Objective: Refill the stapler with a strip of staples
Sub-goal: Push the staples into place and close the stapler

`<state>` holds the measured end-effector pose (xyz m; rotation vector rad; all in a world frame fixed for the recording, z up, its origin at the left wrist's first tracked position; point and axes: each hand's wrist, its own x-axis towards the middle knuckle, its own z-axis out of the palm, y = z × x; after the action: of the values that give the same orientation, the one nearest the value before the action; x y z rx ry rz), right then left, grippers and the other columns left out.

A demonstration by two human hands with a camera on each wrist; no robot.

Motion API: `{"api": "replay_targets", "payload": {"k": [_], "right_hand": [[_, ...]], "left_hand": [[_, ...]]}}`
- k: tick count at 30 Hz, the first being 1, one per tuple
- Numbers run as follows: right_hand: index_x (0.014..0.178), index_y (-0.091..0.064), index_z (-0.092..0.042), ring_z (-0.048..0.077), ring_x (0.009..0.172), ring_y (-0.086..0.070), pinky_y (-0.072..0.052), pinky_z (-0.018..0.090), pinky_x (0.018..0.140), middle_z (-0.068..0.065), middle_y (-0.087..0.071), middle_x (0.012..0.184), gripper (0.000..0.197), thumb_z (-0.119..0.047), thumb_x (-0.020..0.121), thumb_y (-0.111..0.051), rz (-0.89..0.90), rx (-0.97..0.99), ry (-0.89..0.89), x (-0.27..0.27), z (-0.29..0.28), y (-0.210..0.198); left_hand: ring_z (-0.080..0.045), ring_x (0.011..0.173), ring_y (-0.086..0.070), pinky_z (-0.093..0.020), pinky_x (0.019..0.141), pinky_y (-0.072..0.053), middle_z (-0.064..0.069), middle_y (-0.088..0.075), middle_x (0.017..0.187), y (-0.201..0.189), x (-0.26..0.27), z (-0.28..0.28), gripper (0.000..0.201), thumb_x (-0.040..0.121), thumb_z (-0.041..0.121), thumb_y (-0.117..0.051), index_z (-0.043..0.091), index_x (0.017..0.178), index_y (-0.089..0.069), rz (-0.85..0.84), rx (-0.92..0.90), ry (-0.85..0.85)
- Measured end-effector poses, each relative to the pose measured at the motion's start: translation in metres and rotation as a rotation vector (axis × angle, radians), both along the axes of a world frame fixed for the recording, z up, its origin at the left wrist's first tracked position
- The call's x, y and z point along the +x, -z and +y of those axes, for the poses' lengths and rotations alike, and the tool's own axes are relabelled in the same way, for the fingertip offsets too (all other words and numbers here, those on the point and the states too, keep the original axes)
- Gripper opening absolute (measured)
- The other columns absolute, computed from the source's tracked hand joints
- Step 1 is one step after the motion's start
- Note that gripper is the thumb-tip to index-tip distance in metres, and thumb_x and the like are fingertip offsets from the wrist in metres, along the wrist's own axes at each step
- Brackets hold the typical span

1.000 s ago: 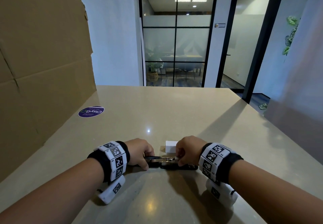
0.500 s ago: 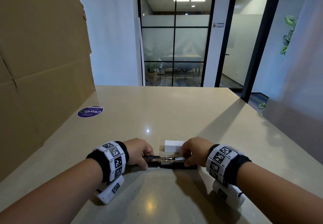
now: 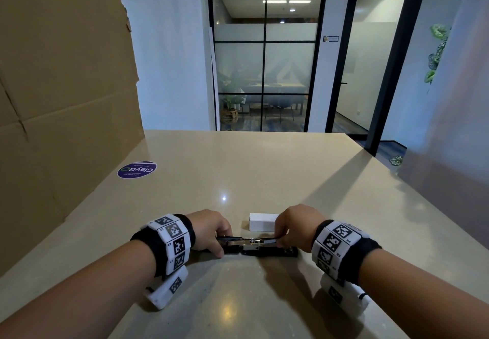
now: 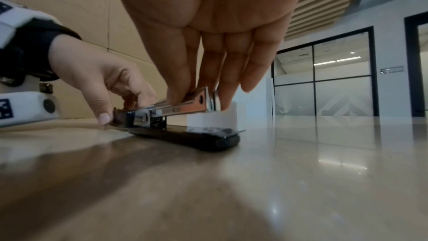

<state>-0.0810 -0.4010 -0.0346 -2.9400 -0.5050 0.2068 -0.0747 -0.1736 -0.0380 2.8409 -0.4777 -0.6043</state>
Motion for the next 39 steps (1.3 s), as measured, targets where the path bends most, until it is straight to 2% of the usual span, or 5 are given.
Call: {"api": "replay_targets", "payload": {"k": [15, 21, 25, 35, 39], "right_hand": [[0.090, -0.069, -0.020, 0.024, 0.094, -0.062, -0.049, 0.031, 0.075, 0.002, -0.067, 0.103, 0.016, -0.022, 0.085, -0.054, -0.136, -0.073, -0.112, -0.006, 0.003, 0.003], [0.091, -0.068, -0.021, 0.020, 0.090, -0.058, -0.034, 0.020, 0.054, -0.001, -0.064, 0.103, 0.013, -0.029, 0.082, -0.064, -0.124, -0.093, -0.184, -0.007, 0.011, 0.005], [0.096, -0.067, -0.020, 0.023, 0.096, -0.061, -0.040, 0.027, 0.067, 0.001, -0.064, 0.106, 0.015, -0.029, 0.084, -0.062, -0.118, -0.167, -0.192, -0.004, 0.020, 0.006], [0.105, -0.065, -0.032, 0.022, 0.102, -0.059, -0.044, 0.029, 0.077, -0.001, -0.062, 0.110, 0.023, -0.020, 0.088, -0.054, -0.094, -0.120, -0.262, -0.004, 0.022, 0.000], [0.101, -0.067, -0.031, 0.022, 0.096, -0.059, -0.043, 0.028, 0.073, 0.001, -0.061, 0.107, 0.022, -0.019, 0.088, -0.054, -0.062, -0.149, -0.278, -0.003, 0.023, -0.003]], "left_hand": [[-0.017, 0.097, -0.065, -0.031, 0.085, -0.051, 0.001, -0.072, 0.106, 0.000, 0.000, 0.000, 0.029, 0.077, 0.025, -0.075, 0.026, 0.106, -0.071, 0.008, 0.005, -0.008], [-0.015, 0.091, -0.063, -0.030, 0.083, -0.051, 0.005, -0.070, 0.099, -0.001, 0.000, -0.001, 0.028, 0.077, 0.025, -0.075, 0.026, 0.105, -0.071, 0.007, 0.012, -0.009], [-0.016, 0.093, -0.065, -0.030, 0.082, -0.051, 0.002, -0.072, 0.103, -0.002, 0.000, -0.001, 0.029, 0.077, 0.024, -0.075, 0.025, 0.105, -0.071, 0.002, 0.013, -0.008], [-0.020, 0.102, -0.065, -0.032, 0.086, -0.051, -0.001, -0.071, 0.108, -0.004, -0.001, -0.002, 0.029, 0.079, 0.024, -0.074, 0.025, 0.108, -0.070, 0.024, 0.009, -0.002], [-0.019, 0.101, -0.065, -0.033, 0.087, -0.052, -0.001, -0.072, 0.107, -0.003, 0.000, -0.001, 0.029, 0.078, 0.024, -0.075, 0.025, 0.106, -0.071, 0.020, 0.012, -0.001]]}}
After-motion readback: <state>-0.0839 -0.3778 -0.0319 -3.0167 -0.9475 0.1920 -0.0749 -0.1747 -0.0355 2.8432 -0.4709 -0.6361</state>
